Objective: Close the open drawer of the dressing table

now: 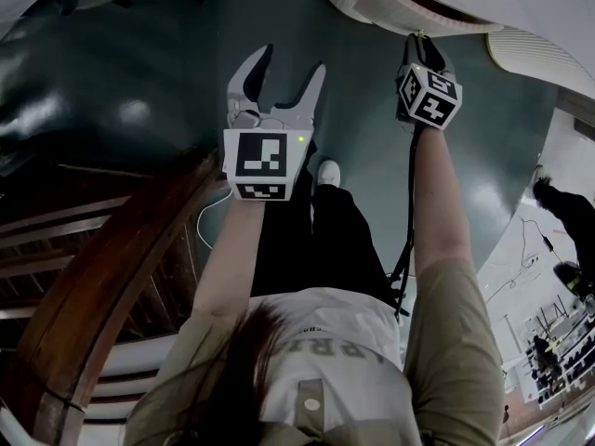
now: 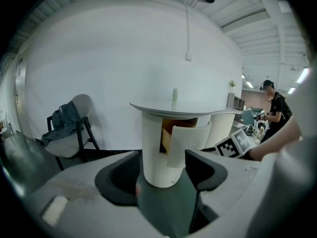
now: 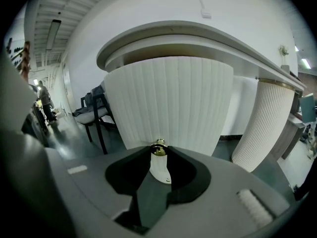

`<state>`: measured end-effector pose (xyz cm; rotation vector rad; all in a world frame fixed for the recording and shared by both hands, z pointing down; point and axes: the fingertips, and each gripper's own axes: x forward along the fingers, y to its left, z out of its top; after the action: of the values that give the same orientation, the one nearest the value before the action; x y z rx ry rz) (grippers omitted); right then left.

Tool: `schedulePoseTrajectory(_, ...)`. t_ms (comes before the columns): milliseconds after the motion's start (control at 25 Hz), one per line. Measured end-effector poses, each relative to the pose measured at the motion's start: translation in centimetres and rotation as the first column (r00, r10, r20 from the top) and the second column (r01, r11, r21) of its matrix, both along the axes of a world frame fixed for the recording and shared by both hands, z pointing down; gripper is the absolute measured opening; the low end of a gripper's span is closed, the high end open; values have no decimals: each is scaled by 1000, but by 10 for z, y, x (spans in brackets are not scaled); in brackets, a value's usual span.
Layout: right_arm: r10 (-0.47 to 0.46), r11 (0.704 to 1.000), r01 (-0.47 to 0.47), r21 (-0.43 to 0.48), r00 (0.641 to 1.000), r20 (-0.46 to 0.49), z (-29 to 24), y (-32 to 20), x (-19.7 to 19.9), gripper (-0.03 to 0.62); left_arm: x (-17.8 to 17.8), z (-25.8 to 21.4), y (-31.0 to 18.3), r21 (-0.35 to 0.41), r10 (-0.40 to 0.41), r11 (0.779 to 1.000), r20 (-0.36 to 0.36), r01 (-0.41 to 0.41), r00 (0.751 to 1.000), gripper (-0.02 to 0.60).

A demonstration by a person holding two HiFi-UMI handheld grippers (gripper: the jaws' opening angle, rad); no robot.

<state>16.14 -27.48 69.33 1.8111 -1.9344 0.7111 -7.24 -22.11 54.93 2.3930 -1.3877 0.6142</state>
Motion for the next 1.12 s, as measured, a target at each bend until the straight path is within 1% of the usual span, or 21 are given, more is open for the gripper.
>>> schedulePoseTrajectory(440, 13, 1000, -14, 12, 1000, 7, 0, -7, 1, 106, 11, 2, 2, -5, 26, 1000, -8, -26, 1000, 302)
schedulePoseTrajectory(680, 18, 1000, -18, 19, 1000, 7, 1, -15, 2, 106, 14, 5, 1, -1, 45, 999, 2, -45, 999, 302)
schedulePoseTrajectory(1120, 15, 999, -15, 36, 1000, 8, -2, -36, 4, 106, 13, 6, -8, 2, 38, 999, 3, -38, 999, 302)
